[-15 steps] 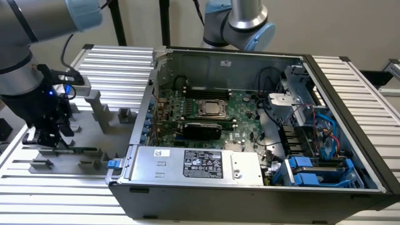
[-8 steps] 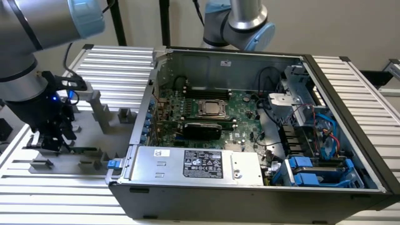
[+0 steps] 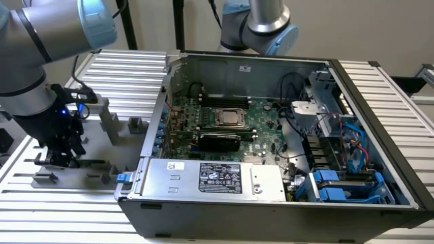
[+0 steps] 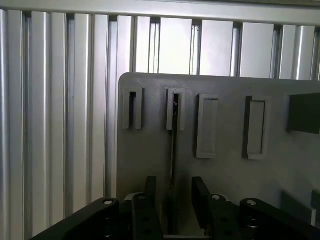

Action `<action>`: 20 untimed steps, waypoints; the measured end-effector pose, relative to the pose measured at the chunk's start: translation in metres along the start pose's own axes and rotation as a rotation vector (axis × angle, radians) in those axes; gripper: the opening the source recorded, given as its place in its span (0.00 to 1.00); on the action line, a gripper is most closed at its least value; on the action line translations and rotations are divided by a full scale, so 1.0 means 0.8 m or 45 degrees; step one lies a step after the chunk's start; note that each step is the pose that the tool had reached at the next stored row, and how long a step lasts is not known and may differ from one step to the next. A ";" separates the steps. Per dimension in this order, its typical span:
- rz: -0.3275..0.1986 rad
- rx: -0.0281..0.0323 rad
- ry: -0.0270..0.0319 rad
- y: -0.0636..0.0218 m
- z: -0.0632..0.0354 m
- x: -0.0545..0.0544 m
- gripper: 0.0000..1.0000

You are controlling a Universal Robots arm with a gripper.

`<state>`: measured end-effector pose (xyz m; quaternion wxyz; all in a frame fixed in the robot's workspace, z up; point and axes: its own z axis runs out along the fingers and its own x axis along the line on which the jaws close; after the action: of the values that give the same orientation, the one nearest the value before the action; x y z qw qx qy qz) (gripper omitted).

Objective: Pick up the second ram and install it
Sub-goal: 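Pick up the second ram and move it above second insertion slot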

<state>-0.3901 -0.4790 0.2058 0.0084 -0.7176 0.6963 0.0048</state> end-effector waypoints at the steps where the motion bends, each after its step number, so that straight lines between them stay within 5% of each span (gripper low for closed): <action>1: 0.000 -0.0003 0.0016 0.000 0.002 0.000 0.42; 4: 0.000 -0.0014 0.0139 0.000 0.006 -0.002 0.42; 8: 0.000 -0.0058 0.0521 -0.001 0.009 -0.003 0.42; 9: 0.000 -0.0062 0.0558 -0.001 0.010 -0.004 0.42; 20: 0.000 -0.0113 0.0559 -0.002 0.013 -0.008 0.42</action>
<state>-0.3890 -0.4722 0.1953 -0.0101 -0.7176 0.6963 -0.0078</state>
